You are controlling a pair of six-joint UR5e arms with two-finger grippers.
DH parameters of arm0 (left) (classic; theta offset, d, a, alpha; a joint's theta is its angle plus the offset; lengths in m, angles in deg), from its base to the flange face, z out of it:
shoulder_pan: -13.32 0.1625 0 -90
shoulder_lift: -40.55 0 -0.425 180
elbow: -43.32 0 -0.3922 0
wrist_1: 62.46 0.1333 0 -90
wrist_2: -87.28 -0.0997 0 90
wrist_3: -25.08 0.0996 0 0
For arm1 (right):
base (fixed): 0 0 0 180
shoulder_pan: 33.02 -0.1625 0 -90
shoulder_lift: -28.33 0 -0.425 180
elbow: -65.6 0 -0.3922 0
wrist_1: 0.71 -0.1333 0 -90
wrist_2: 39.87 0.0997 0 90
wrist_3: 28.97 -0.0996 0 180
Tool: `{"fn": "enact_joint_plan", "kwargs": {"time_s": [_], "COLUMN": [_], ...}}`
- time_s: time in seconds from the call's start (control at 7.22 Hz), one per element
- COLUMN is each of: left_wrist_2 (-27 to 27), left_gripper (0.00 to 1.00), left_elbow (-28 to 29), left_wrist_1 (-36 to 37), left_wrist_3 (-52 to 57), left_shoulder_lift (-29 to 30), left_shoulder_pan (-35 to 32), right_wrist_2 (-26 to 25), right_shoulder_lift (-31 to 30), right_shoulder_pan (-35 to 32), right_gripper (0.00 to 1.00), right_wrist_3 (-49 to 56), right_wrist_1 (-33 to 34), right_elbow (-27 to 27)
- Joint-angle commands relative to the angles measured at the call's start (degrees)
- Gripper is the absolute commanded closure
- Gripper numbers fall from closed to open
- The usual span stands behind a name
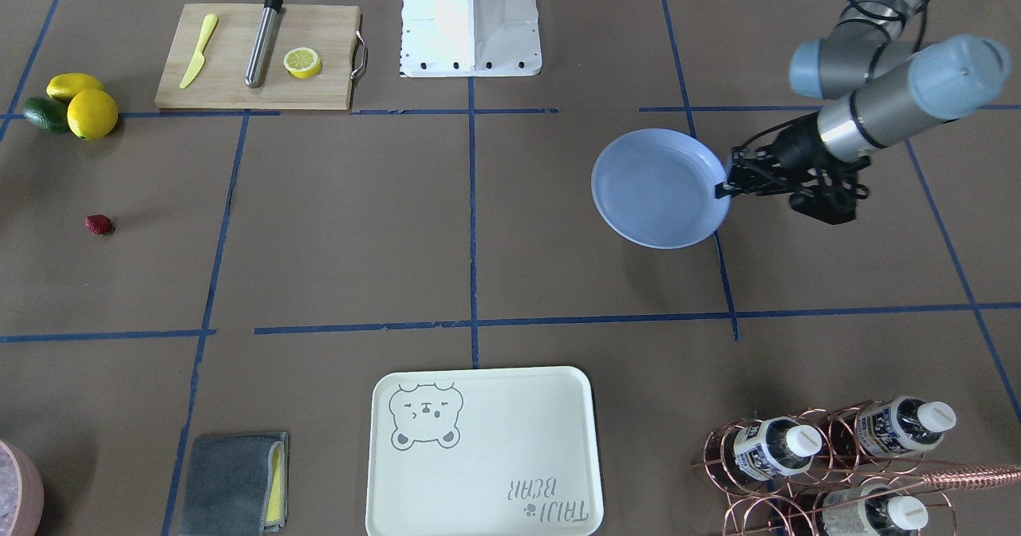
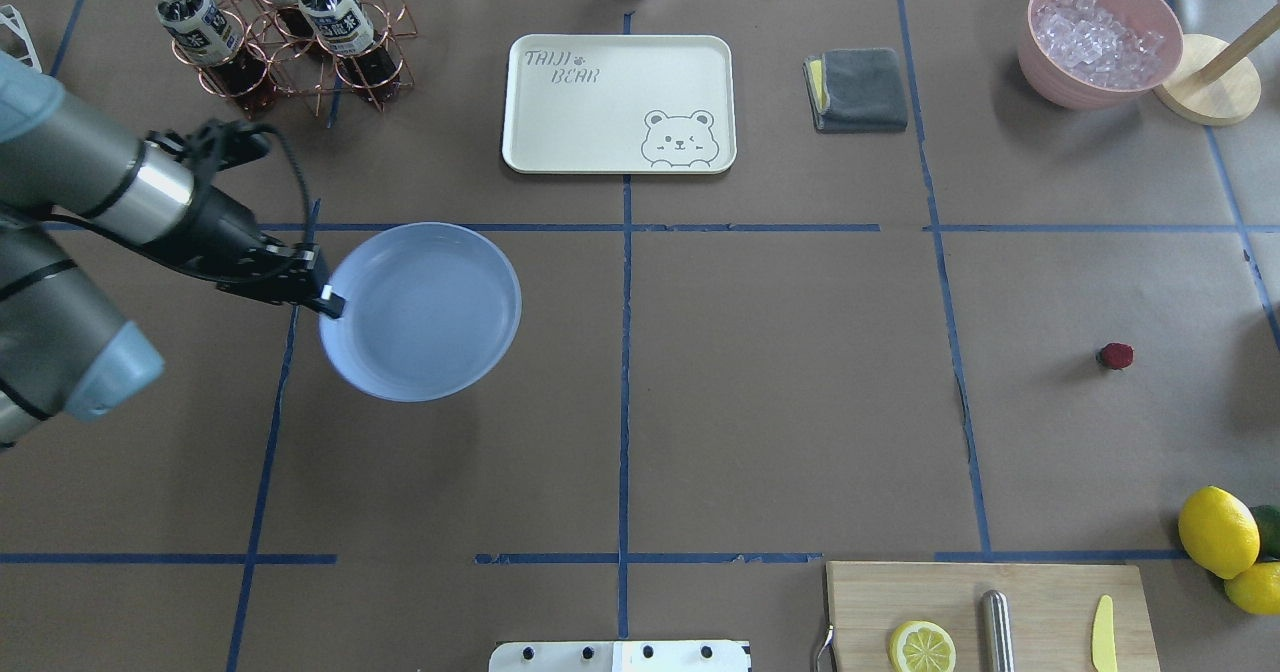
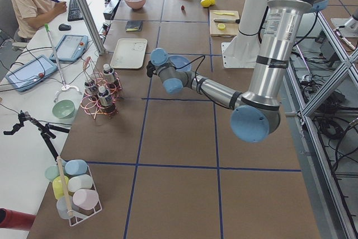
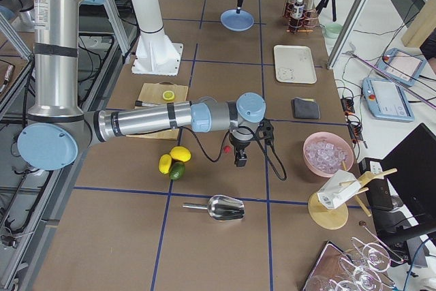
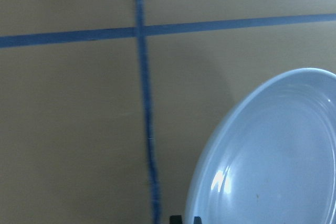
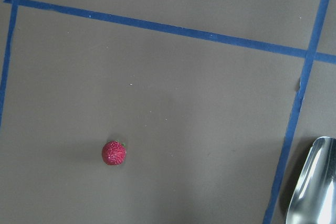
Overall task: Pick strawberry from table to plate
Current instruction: 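Slide the blue plate with the left gripper toward the table center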
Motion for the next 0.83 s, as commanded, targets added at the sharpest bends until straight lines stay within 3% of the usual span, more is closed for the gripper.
{"fn": "enact_joint_plan", "kwargs": {"time_s": [0.0, 0.69], "left_wrist_2": [-8.19, -19.22], "left_gripper": [1.00, 1.00], "left_elbow": [2.98, 8.09], "left_wrist_1": [-0.56, -1.18], "left_wrist_3": [-10.16, -10.18], "left_shoulder_lift": [9.27, 12.46], "left_shoulder_pan": [9.32, 14.45], "right_wrist_2": [-0.03, 0.32], "right_shoulder_lift": [0.33, 0.33], "right_shoulder_pan": [0.16, 0.25], "right_gripper": [0.00, 0.00], "right_wrist_3": [0.00, -0.09], "right_wrist_1": [0.00, 0.00], "right_elbow": [-0.03, -0.38]}}
